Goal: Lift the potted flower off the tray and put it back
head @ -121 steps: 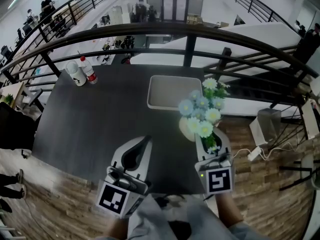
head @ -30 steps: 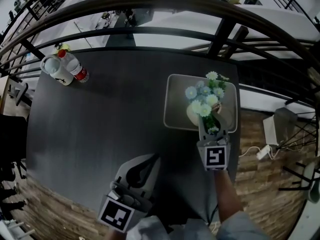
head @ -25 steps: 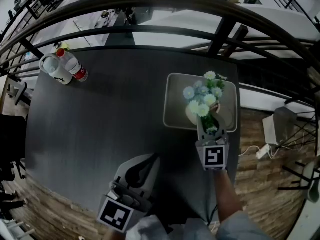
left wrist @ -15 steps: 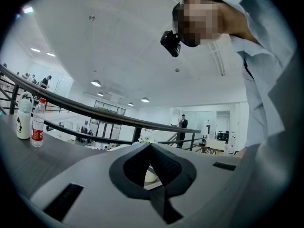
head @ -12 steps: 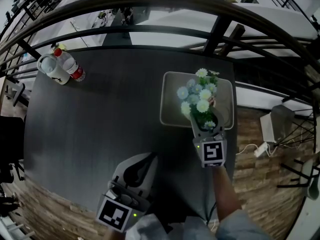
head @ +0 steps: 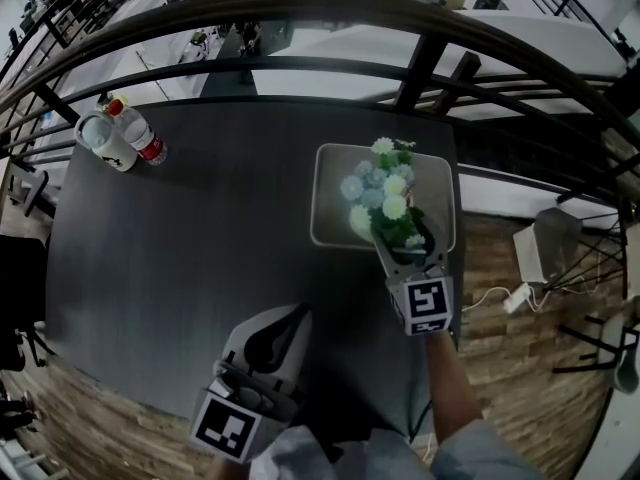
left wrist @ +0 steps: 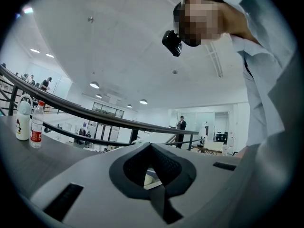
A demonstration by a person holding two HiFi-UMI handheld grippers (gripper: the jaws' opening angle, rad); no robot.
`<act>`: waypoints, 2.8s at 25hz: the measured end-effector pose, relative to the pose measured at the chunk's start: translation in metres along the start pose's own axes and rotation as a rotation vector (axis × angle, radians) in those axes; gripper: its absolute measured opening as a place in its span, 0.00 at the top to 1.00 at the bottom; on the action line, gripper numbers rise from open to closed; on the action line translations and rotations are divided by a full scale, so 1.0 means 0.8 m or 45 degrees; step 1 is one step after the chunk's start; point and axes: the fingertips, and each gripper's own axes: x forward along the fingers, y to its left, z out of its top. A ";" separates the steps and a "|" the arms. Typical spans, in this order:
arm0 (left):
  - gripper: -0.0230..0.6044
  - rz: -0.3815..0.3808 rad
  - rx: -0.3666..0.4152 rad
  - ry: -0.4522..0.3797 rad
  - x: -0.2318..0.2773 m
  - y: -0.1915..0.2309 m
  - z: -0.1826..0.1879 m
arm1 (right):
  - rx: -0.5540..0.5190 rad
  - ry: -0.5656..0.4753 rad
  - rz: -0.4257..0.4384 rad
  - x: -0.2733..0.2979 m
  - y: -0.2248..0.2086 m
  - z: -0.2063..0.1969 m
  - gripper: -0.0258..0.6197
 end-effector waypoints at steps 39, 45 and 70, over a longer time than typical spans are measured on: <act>0.97 -0.020 0.147 -0.183 -0.081 -0.151 0.062 | -0.006 -0.133 0.016 -0.249 0.043 0.098 0.96; 0.97 -0.037 0.175 -0.184 -0.083 -0.175 0.063 | -0.001 -0.175 0.018 -0.287 0.043 0.125 0.96; 0.97 -0.097 0.204 -0.202 -0.091 -0.239 0.061 | 0.016 -0.233 -0.027 -0.387 0.044 0.143 0.96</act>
